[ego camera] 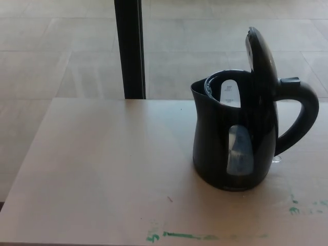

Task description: The robot uses its right hand to push down on the lid of a kettle kept in the middle of the desk to close it

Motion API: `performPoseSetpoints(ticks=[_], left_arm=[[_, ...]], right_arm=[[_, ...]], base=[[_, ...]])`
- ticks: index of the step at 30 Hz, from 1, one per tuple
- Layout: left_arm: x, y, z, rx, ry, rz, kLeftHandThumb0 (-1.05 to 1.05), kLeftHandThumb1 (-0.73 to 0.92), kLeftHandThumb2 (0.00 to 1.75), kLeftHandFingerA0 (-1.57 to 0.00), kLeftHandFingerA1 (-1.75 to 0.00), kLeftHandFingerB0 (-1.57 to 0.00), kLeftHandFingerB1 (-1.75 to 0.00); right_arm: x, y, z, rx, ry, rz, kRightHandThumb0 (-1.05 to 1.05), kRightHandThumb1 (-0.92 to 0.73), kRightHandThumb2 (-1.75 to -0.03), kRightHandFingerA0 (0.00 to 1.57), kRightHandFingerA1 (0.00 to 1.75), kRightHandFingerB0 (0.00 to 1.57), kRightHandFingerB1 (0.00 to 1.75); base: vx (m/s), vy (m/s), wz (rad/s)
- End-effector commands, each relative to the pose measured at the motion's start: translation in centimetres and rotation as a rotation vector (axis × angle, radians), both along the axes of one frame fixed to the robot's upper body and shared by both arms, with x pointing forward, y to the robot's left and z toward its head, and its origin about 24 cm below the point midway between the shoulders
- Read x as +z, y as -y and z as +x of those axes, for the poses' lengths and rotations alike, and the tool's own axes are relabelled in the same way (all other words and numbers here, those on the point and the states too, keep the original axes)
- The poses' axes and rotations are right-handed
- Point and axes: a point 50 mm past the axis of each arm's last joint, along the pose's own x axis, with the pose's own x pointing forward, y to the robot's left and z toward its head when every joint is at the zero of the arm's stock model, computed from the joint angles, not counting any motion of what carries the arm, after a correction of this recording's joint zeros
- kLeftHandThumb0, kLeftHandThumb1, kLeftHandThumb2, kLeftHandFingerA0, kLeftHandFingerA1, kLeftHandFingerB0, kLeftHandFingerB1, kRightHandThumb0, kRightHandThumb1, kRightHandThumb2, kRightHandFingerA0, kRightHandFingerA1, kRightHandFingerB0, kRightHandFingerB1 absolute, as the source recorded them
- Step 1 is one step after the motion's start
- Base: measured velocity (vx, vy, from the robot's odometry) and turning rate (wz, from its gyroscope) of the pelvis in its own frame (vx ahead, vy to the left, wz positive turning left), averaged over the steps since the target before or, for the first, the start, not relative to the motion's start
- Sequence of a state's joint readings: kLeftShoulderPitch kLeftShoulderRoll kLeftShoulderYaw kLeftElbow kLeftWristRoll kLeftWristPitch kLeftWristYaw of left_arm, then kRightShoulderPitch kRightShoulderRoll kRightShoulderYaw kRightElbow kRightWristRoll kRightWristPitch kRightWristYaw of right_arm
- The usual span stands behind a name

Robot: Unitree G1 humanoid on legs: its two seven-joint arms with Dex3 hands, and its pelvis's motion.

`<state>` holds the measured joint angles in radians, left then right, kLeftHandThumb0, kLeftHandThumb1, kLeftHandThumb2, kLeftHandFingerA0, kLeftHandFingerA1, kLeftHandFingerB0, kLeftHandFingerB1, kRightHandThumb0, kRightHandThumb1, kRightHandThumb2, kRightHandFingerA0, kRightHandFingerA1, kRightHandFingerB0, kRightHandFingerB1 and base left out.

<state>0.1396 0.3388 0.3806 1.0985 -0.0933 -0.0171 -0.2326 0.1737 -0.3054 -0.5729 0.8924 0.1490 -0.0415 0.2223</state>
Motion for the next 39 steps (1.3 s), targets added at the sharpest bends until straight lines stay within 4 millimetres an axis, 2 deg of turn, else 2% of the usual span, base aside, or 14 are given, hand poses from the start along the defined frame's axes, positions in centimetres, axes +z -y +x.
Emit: performPoseSetpoints(ticks=[1,7,8,10,11,12,27,28,29,32,33,35,36,39], left_arm=[[2.1,-3.1,-0.3,0.243,0.213,-0.136,-0.75,0.74,0.63,-0.46,-0.52,-0.30,-0.34],[2.1,-3.2,-0.4,0.227,0.213,-0.131,-0.78,0.75,0.63,-0.46,-0.49,-0.30,-0.34],[2.2,-3.2,-0.3,0.233,0.226,-0.149,-0.78,0.61,0.97,-0.42,-0.62,-0.22,-0.47],[2.1,-3.2,-0.6,0.250,0.232,-0.160,-0.76,0.75,0.63,-0.44,-0.53,-0.28,-0.34],[2.1,-3.2,-0.5,0.251,0.227,-0.154,-0.76,0.59,0.96,-0.41,-0.60,-0.23,-0.47],[2.1,-3.2,-0.5,0.245,0.223,-0.151,-0.76,0.76,0.63,-0.41,-0.48,-0.29,-0.34],[2.3,-3.4,-0.6,0.244,0.226,-0.154,-0.75,0.75,0.63,-0.41,-0.49,-0.30,-0.34],[2.3,-3.4,-0.6,0.243,0.227,-0.154,-0.76,0.75,0.63,-0.43,-0.52,-0.30,-0.34],[2.3,-3.4,-0.6,0.245,0.228,-0.157,-0.76,0.74,0.63,-0.41,-0.50,-0.30,-0.34],[2.1,-3.3,-0.6,0.244,0.217,-0.144,-0.75,0.74,0.63,-0.45,-0.49,-0.32,-0.34],[2.1,-3.2,-0.7,0.234,0.215,-0.141,-0.78,0.61,0.97,-0.43,-0.59,-0.27,-0.48],[2.1,-3.2,-0.8,0.216,0.204,-0.149,-0.75,0.77,0.63,-0.43,-0.48,-0.31,-0.33],[2.2,-3.2,-0.7,0.202,0.205,-0.149,-0.76,0.76,0.63,-0.41,-0.46,-0.29,-0.34],[2.3,-3.3,-0.5,0.208,0.219,-0.151,-0.74,0.76,0.63,-0.41,-0.48,-0.30,-0.35]], right_arm=[[4.4,4.2,0.1,-0.235,0.456,0.074,-0.64,-0.57,-0.86,0.18,0.52,0.09,0.40],[4.6,4.3,0.1,-0.207,0.451,0.058,-0.65,-0.59,-0.88,0.19,0.55,0.09,0.41],[4.7,4.3,0.1,-0.205,0.444,0.050,-0.65,-0.59,-0.89,0.21,0.55,0.10,0.41],[4.7,4.2,0.0,-0.212,0.461,0.058,-0.64,-0.58,-0.88,0.20,0.56,0.09,0.41],[4.7,4.2,0.0,-0.208,0.458,0.059,-0.65,-0.58,-0.87,0.17,0.53,0.09,0.41],[4.5,4.3,-0.1,-0.223,0.464,0.068,-0.65,-0.56,-0.86,0.20,0.54,0.11,0.41],[5.0,4.7,0.4,-0.260,0.500,0.055,-0.68,-0.59,-0.90,0.26,0.55,0.15,0.42],[5.5,4.8,0.6,-0.213,0.491,0.014,-0.62,-0.77,-0.63,0.28,0.49,0.16,0.27],[5.8,4.9,0.8,-0.194,0.499,0.013,-0.65,-0.62,-0.91,0.20,0.53,0.06,0.40],[7.2,5.7,2.1,-0.172,0.545,-0.033,-0.65,-0.63,-0.91,0.22,0.49,0.11,0.40],[8.0,6.1,2.7,-0.169,0.569,-0.048,-0.65,-0.63,-0.92,0.23,0.51,0.10,0.40],[9.6,6.5,4.2,-0.160,0.640,-0.073,-0.61,-0.77,-0.63,0.31,0.43,0.17,0.27],[11.0,6.6,5.3,-0.140,0.685,-0.095,-0.69,-0.62,-0.93,0.23,0.53,0.11,0.42],[14.7,6.8,8.7,-0.069,0.790,-0.144,-0.64,-0.63,-0.92,0.26,0.52,0.13,0.42]], base=[[0.00,0.000,0.00],[0.00,0.000,0.00],[0.00,0.000,0.00],[0.00,0.000,0.00],[0.00,0.000,0.00],[0.00,0.000,0.00],[0.00,0.000,0.00],[0.00,0.000,0.00],[0.00,0.000,0.00],[0.00,0.000,0.00],[0.00,0.000,0.00],[0.00,0.000,0.00],[0.00,0.000,0.00],[0.00,0.000,0.00]])
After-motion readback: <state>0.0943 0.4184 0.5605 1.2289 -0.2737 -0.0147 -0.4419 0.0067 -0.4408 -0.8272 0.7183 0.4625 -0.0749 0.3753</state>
